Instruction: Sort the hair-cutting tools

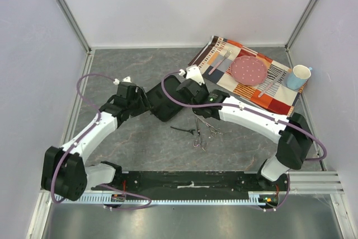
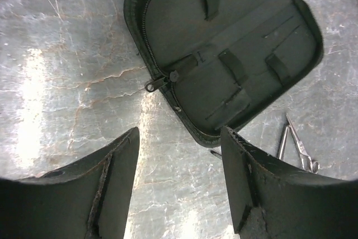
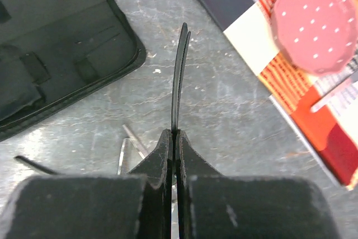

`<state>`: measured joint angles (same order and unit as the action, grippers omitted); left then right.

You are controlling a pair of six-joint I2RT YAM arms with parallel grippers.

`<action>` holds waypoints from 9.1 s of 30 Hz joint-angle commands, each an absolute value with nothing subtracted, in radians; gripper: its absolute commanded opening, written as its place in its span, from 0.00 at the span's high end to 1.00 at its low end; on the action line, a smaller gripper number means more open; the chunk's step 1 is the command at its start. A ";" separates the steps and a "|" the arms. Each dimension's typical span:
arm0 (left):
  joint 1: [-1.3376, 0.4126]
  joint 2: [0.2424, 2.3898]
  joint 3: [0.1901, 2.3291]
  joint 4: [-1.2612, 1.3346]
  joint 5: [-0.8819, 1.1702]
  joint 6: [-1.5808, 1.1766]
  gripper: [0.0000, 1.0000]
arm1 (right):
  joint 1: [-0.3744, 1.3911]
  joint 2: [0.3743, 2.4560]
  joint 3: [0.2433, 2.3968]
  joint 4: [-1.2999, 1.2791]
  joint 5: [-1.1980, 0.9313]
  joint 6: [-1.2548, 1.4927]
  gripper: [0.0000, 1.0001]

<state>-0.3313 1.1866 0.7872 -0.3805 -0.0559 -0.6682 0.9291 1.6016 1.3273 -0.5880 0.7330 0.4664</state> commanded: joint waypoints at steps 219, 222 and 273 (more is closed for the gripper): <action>-0.216 1.624 1.282 -0.157 0.357 -0.183 0.53 | 1.011 1.700 1.131 -0.379 0.123 -0.161 0.30; -0.218 1.638 1.273 -0.141 0.371 -0.184 0.53 | 0.986 1.718 1.132 -0.374 0.084 -0.164 0.32; -0.233 1.856 1.443 -0.163 0.655 0.057 0.53 | 0.971 1.413 1.161 -0.564 0.035 0.083 1.00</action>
<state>-0.2222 1.8088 1.3724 -0.1635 0.5270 -0.0677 0.9638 1.5436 1.1065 -0.4706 -0.0113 0.0051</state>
